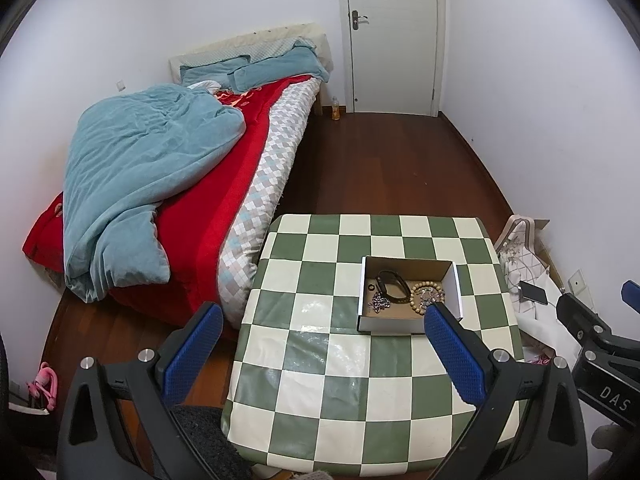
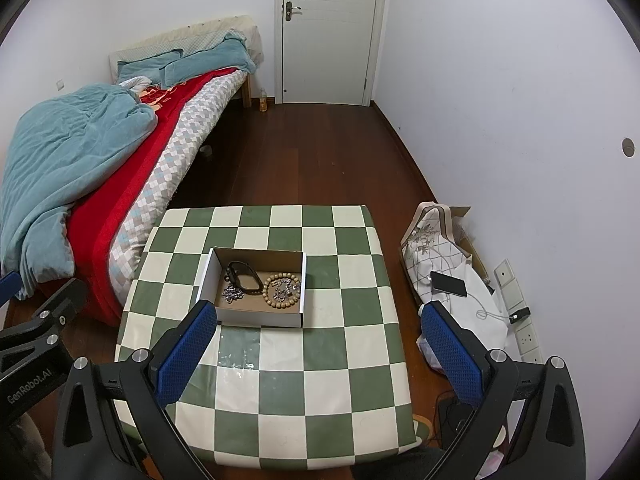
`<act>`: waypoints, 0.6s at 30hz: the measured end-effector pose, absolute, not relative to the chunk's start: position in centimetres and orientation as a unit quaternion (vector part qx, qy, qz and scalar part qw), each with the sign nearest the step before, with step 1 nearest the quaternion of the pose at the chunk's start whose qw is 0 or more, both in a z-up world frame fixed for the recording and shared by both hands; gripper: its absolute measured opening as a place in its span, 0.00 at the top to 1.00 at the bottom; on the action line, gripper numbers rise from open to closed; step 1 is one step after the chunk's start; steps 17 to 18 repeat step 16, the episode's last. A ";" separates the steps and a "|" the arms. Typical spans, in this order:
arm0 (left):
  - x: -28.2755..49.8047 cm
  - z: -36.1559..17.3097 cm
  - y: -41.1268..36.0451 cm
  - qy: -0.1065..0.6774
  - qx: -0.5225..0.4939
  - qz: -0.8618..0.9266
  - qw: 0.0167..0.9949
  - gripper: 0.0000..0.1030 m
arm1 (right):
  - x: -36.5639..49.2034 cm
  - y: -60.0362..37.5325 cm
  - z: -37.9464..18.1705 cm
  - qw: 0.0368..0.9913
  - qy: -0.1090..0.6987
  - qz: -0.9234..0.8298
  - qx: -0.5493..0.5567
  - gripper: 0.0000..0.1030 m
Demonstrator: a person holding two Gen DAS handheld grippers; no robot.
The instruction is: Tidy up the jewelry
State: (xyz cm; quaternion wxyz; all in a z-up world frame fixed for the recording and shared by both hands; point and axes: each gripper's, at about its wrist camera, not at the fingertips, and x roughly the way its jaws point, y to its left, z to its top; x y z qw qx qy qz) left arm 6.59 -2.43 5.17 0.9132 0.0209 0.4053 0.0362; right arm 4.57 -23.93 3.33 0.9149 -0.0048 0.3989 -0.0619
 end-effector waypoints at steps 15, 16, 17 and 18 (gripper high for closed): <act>6.4 5.5 -2.4 0.400 0.020 0.038 0.915 0.00 | 4.5 -23.8 3.4 0.915 0.399 -0.062 -0.005 0.00; 6.4 5.5 -2.4 0.401 0.019 0.037 0.915 0.00 | 4.5 -23.8 3.4 0.915 0.399 -0.062 -0.005 0.00; 6.4 5.5 -2.4 0.401 0.019 0.037 0.915 0.00 | 4.5 -23.8 3.4 0.915 0.399 -0.062 -0.005 0.00; 6.4 5.5 -2.4 0.401 0.019 0.037 0.915 0.00 | 4.5 -23.8 3.4 0.915 0.399 -0.062 -0.005 0.00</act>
